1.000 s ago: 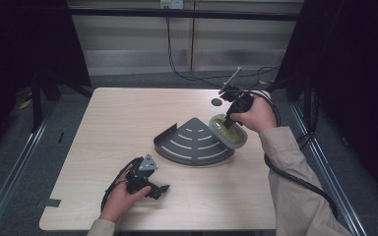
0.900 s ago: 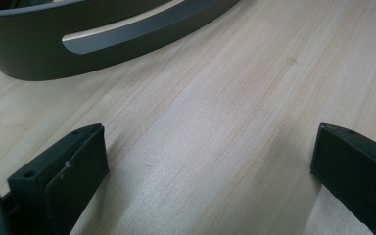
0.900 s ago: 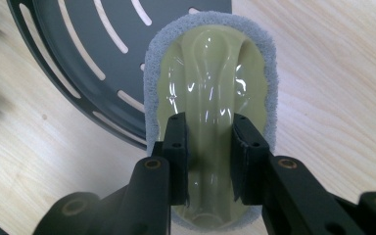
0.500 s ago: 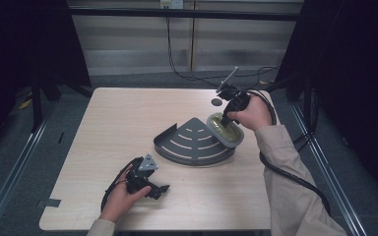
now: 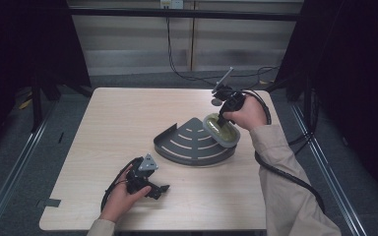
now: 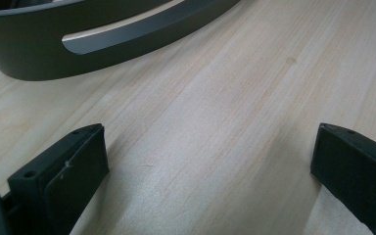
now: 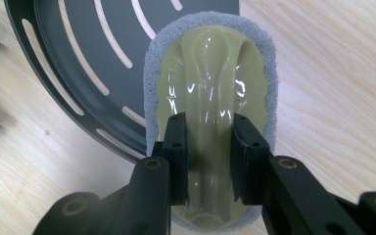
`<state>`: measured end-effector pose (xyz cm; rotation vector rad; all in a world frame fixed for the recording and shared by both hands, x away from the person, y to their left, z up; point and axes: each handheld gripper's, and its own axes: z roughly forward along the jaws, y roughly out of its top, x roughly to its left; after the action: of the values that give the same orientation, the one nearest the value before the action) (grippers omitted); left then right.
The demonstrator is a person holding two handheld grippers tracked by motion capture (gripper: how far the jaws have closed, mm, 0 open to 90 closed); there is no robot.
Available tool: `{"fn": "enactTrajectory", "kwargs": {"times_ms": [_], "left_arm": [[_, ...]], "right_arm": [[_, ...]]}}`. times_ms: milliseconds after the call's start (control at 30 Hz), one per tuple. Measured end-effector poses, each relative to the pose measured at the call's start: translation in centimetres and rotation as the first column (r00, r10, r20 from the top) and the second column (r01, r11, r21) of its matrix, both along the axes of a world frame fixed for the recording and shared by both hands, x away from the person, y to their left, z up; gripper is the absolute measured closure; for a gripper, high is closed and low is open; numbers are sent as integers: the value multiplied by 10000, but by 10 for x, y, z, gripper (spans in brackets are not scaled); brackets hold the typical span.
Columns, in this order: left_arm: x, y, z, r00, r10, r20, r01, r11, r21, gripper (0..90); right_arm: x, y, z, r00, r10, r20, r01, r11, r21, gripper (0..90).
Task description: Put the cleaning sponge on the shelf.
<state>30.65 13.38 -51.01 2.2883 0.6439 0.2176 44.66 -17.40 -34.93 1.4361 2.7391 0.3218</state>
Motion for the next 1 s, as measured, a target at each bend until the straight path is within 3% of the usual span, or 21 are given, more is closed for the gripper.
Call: {"fn": "enactTrajectory", "kwargs": {"times_ms": [1000], "left_arm": [[0,0,0,10000,-9,6,9,10000,-3,0]], "right_arm": [[12,13,-18,9998,133,-157,-135,9998,-137,715]]}}
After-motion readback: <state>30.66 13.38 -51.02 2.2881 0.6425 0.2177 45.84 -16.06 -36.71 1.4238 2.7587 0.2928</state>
